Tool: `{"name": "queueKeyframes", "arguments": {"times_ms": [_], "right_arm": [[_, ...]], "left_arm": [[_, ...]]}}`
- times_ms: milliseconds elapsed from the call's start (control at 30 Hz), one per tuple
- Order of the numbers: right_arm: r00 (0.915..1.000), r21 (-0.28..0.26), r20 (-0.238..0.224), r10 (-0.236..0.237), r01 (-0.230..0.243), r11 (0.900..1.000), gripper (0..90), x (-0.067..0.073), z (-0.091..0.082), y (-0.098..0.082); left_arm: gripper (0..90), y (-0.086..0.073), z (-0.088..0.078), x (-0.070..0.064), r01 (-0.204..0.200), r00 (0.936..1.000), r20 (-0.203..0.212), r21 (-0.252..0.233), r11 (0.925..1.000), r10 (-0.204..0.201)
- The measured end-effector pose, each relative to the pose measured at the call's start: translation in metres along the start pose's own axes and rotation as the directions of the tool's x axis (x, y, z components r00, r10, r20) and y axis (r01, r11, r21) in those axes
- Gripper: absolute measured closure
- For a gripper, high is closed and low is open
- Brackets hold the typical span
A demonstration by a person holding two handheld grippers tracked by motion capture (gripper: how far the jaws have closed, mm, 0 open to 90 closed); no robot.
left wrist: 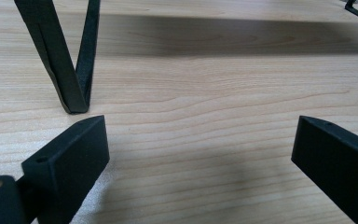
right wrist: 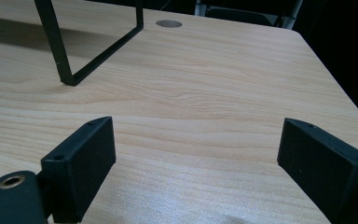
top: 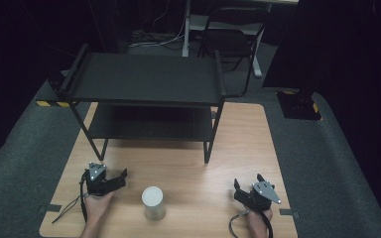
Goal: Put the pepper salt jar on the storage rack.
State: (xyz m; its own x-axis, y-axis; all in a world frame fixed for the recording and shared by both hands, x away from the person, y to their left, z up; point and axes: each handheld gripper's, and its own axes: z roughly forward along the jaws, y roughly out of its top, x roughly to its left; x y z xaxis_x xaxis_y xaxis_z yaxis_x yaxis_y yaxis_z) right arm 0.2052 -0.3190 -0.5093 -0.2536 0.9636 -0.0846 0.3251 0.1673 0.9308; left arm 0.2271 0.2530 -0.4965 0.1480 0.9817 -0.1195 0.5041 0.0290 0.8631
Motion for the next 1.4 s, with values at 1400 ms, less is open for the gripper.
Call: {"name": "queueKeyframes", "arguments": {"times_ms": [1400], "right_arm": [[0.9999,-0.003,0.009,-0.006,0.006,1.0,11.0,0.002,0.0,0.0]], "left_arm": [[8.7,-0.049,-0.071,-0.068,-0.239,0.8858,0.389,-0.083,0.9674,0.252]]}}
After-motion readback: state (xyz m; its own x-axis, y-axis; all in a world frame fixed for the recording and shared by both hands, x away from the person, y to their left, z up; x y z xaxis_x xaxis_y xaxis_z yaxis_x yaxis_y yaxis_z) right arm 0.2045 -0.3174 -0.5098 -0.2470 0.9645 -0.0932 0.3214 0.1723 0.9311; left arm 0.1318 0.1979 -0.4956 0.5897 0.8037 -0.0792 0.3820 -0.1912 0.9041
